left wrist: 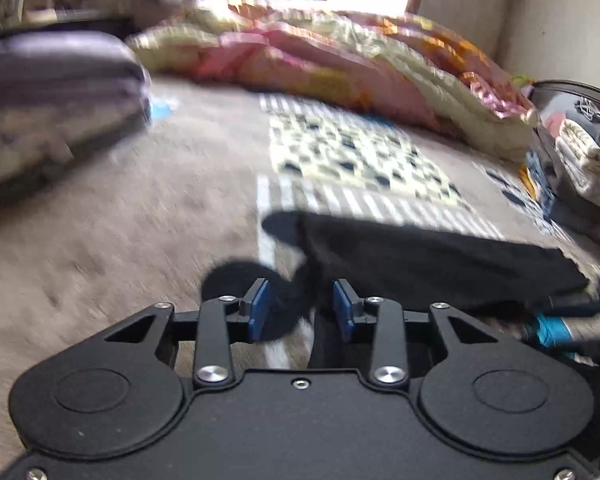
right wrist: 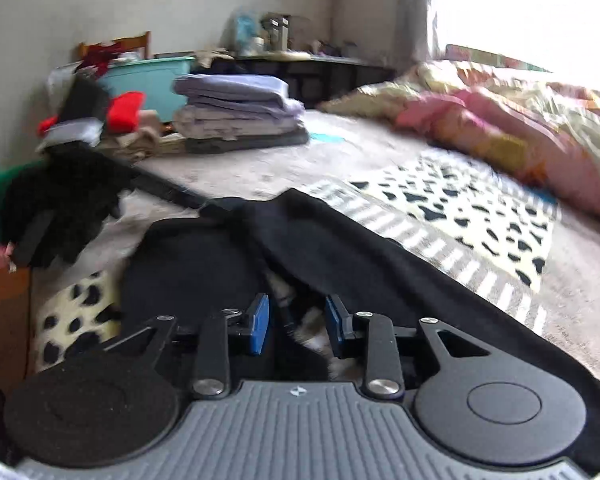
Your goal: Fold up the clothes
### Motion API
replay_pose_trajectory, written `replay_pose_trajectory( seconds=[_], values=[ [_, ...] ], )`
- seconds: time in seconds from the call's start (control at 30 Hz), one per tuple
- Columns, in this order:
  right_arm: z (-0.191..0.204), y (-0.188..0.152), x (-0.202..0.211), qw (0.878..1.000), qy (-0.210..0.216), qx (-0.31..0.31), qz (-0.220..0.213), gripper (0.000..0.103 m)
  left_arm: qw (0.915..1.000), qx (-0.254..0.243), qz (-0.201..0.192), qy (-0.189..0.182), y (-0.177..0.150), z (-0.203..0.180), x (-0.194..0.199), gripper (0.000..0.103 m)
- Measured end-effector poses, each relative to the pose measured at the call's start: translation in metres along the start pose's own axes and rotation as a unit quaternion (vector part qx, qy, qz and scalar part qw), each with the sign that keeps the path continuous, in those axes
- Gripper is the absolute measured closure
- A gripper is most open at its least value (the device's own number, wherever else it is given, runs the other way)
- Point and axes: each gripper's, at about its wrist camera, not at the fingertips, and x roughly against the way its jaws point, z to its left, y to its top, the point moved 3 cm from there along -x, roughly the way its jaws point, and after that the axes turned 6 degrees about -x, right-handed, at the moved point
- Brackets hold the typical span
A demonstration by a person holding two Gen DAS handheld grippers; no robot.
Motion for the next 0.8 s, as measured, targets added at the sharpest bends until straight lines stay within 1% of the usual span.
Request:
replay_pose_trajectory(
  seconds=[0.03, 0.07, 0.1, 0.13, 0.17, 0.2, 0.23, 0.3, 0.33, 0.37, 0.43, 0.53, 0.57, 0.6, 0.63, 0.7, 0.73, 0.77, 0.8],
  values=[
    [0.008, -0.006, 0.002, 1.000, 0.003, 0.006, 0.002, 0.072, 0.9999, -0.003, -0.010, -0.007, 0.001, -0.004, 0.005, 0.068],
    [0.014, -0.013, 0.002, 1.000, 0.004, 0.011, 0.008, 0.072, 0.9996, -0.006, -0.017, -0.022, 0.002, -0.010, 0.008, 0.068],
    [0.014, -0.022, -0.003, 1.000, 0.000, 0.011, 0.024, 0.072, 0.9989, -0.012, -0.017, -0.042, 0.000, -0.016, 0.010, 0.068],
    [0.015, -0.031, -0.008, 0.999, -0.004, 0.010, 0.041, 0.070, 0.9979, -0.019, -0.007, -0.061, -0.004, -0.023, 0.008, 0.068],
    [0.013, -0.037, -0.010, 0.999, -0.005, 0.003, 0.051, 0.070, 0.9970, -0.026, 0.007, -0.072, -0.009, -0.029, 0.004, 0.068],
    [0.007, -0.038, -0.007, 0.999, -0.002, -0.020, 0.042, 0.070, 0.9970, -0.034, 0.037, -0.059, -0.019, -0.033, -0.007, 0.068],
    [0.003, -0.035, -0.002, 0.999, -0.008, -0.032, 0.041, 0.070, 0.9965, -0.040, 0.057, -0.048, -0.027, -0.037, -0.015, 0.072],
    [-0.005, -0.032, 0.009, 0.998, -0.019, -0.052, 0.038, 0.066, 0.9970, -0.046, 0.037, -0.050, -0.025, -0.051, -0.009, 0.072],
    [-0.005, -0.034, 0.018, 0.998, -0.022, -0.048, 0.035, 0.065, 0.9958, -0.057, 0.022, -0.068, -0.022, -0.062, -0.001, 0.072],
    [-0.005, -0.036, 0.027, 0.998, -0.024, -0.045, 0.032, 0.065, 0.9937, -0.070, 0.012, -0.087, -0.020, -0.074, 0.004, 0.072],
    [-0.005, -0.043, 0.044, 0.998, -0.030, -0.036, 0.031, 0.064, 0.9865, -0.106, 0.020, -0.123, -0.025, -0.101, 0.004, 0.072],
    [0.001, -0.056, 0.066, 0.999, -0.028, -0.025, 0.035, 0.064, 0.9714, -0.158, 0.033, -0.174, -0.034, -0.141, 0.004, 0.074],
    [0.003, -0.060, 0.071, 0.999, -0.026, -0.022, 0.037, 0.064, 0.9691, -0.172, 0.040, -0.172, -0.037, -0.152, -0.001, 0.075],
    [0.005, -0.064, 0.074, 0.999, -0.025, -0.020, 0.040, 0.063, 0.9701, -0.179, 0.047, -0.157, -0.040, -0.160, -0.010, 0.076],
    [0.006, -0.069, 0.074, 0.998, -0.033, -0.019, 0.050, 0.063, 0.9737, -0.172, 0.052, -0.141, -0.042, -0.164, -0.019, 0.077],
    [0.003, -0.078, 0.072, 0.996, -0.056, -0.022, 0.067, 0.063, 0.9791, -0.140, 0.057, -0.136, -0.041, -0.164, -0.029, 0.077],
    [-0.001, -0.080, 0.077, 0.996, -0.058, -0.033, 0.063, 0.063, 0.9795, -0.136, 0.062, -0.135, -0.038, -0.165, -0.028, 0.077],
    [-0.003, -0.082, 0.084, 0.996, -0.059, -0.039, 0.059, 0.063, 0.9801, -0.139, 0.059, -0.129, -0.035, -0.166, -0.023, 0.077],
    [-0.005, -0.084, 0.090, 0.996, -0.062, -0.044, 0.056, 0.063, 0.9811, -0.138, 0.047, -0.127, -0.031, -0.169, -0.018, 0.077]
  ],
)
